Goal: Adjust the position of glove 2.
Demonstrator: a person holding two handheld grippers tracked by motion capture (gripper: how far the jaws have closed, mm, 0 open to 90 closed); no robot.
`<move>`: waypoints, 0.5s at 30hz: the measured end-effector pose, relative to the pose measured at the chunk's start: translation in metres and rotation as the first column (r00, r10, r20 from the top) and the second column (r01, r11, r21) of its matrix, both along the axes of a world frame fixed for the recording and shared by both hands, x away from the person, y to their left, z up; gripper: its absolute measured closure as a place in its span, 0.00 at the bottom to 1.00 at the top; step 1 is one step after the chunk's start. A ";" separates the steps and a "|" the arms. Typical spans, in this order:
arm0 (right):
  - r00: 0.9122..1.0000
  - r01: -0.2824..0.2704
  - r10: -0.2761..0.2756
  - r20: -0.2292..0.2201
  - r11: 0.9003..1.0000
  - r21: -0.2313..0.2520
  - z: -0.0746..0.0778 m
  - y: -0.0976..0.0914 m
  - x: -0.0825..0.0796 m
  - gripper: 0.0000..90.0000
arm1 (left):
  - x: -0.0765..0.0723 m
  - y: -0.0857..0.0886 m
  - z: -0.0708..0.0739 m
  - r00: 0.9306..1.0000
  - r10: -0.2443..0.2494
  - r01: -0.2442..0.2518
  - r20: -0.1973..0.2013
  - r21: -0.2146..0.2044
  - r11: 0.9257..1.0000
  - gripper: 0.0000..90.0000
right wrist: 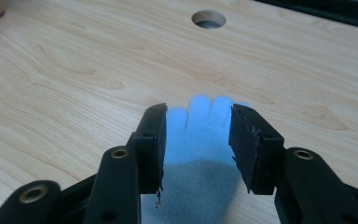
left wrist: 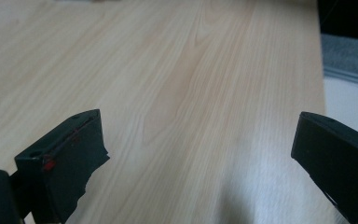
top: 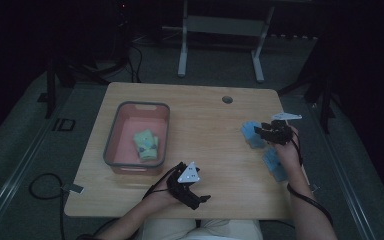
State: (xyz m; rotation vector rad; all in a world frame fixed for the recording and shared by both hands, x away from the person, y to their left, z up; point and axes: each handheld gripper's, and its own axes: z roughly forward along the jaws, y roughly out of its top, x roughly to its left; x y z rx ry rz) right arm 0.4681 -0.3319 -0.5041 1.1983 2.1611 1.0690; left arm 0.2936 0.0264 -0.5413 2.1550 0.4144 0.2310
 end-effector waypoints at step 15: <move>0.995 0.035 -0.041 -0.095 0.998 -0.059 -0.023 0.006 0.023 0.68 | -0.005 0.004 -0.011 1.000 0.014 -0.014 0.008 0.012 1.000 0.03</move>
